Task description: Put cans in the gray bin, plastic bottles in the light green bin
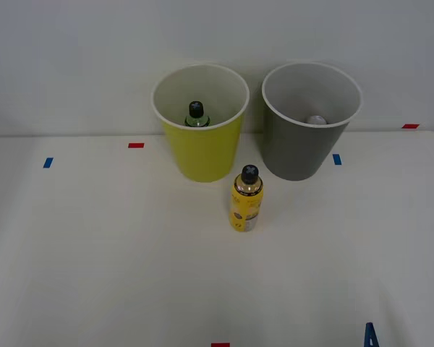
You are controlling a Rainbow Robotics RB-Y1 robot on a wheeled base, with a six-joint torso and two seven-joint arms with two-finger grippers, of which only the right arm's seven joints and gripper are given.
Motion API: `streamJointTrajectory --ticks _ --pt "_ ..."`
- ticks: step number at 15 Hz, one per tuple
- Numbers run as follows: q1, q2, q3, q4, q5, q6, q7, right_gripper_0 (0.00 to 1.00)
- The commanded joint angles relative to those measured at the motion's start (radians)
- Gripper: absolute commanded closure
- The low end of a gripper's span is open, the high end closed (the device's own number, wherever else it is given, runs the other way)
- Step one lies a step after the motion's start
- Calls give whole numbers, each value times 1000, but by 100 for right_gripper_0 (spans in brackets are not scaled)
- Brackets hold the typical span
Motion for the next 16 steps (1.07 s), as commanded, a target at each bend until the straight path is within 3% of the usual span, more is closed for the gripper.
streamJointTrajectory --ticks 1,6,10,16 --pt "-10 -42 12 2 2 0 19 0" --pt "-39 -95 80 2 48 33 53 0" --pt "-119 -99 155 2 54 112 79 0" --pt "-286 -102 209 2 87 294 96 0"
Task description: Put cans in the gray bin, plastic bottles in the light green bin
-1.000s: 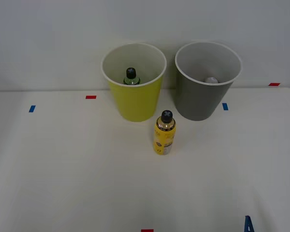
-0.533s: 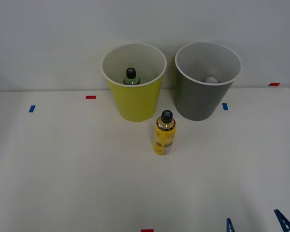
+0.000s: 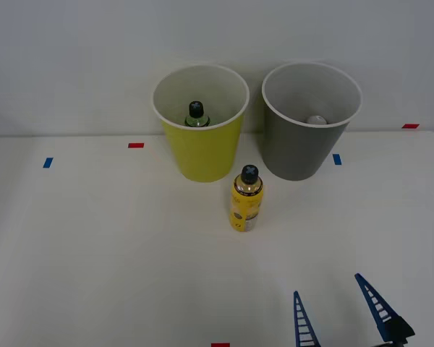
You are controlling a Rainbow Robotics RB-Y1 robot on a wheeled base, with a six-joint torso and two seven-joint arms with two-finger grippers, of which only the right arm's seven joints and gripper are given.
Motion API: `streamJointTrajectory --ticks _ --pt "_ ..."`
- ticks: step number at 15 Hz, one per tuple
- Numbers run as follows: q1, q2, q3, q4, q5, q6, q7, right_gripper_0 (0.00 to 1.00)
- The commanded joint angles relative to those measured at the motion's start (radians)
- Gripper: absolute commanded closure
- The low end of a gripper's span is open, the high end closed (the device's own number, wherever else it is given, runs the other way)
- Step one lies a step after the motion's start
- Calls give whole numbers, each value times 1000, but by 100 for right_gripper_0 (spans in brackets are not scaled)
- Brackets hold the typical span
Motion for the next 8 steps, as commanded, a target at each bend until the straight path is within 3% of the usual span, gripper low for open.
streamJointTrajectory --ticks 1,8 --pt "-91 -7 39 -1 8 104 2 0" --pt "-306 53 120 1 39 380 5 0"
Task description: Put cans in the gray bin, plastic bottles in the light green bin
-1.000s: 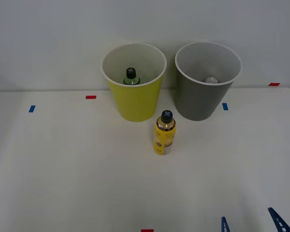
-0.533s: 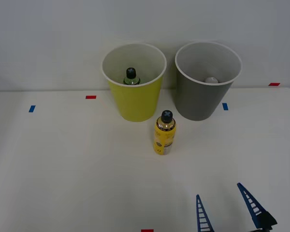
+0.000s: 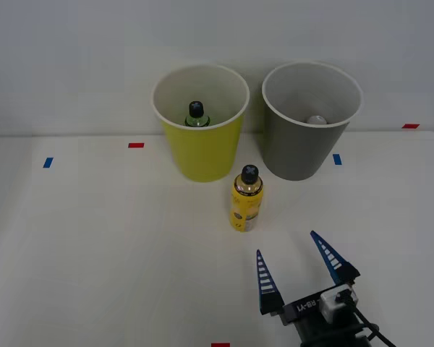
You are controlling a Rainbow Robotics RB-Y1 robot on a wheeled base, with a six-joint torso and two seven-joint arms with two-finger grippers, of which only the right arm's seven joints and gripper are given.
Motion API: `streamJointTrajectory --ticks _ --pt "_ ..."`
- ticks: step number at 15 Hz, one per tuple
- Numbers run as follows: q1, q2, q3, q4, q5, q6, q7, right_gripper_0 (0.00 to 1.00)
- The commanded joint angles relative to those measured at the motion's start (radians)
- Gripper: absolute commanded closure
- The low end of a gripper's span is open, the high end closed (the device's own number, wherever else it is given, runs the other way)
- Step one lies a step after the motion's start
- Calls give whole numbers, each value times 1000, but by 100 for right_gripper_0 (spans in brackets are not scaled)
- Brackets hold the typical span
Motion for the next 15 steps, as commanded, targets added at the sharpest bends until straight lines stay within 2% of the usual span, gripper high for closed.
streamJointTrajectory --ticks 1,6,10,15 --pt "-92 50 31 1 20 126 3 0" --pt "-210 114 42 1 53 301 9 0" --pt "-281 153 1 128 65 250 11 0" --pt "-333 153 -2 139 79 298 12 0"
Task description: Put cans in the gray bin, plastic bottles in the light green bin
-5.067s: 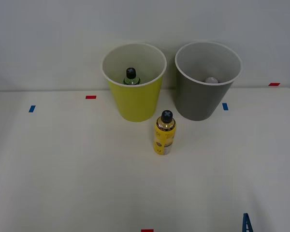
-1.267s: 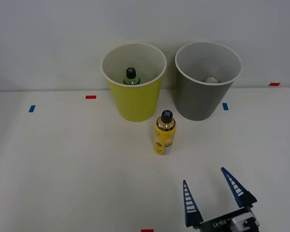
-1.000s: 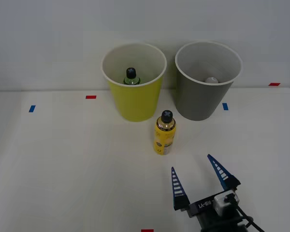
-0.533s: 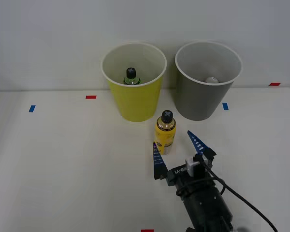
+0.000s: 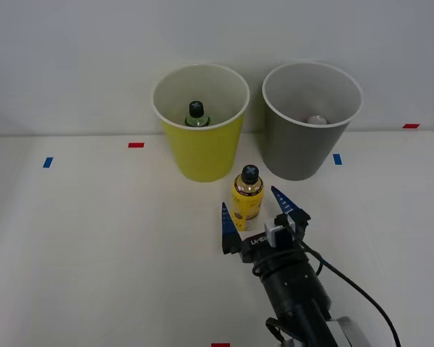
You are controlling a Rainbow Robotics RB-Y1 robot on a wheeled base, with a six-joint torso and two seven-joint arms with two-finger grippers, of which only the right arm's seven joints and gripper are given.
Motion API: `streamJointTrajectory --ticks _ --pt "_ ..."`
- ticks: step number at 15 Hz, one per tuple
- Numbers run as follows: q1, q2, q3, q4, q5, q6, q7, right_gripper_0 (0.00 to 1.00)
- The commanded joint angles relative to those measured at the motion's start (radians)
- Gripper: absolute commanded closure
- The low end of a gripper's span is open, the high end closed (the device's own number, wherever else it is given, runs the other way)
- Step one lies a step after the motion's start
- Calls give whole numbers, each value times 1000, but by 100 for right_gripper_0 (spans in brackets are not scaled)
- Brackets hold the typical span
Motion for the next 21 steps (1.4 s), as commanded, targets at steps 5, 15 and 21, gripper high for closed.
streamJointTrajectory --ticks 5,15,21 --pt "-71 0 6 1 4 94 -5 0" --pt "-81 0 15 1 2 94 -11 0" --pt "-82 0 1 1 5 94 6 75"
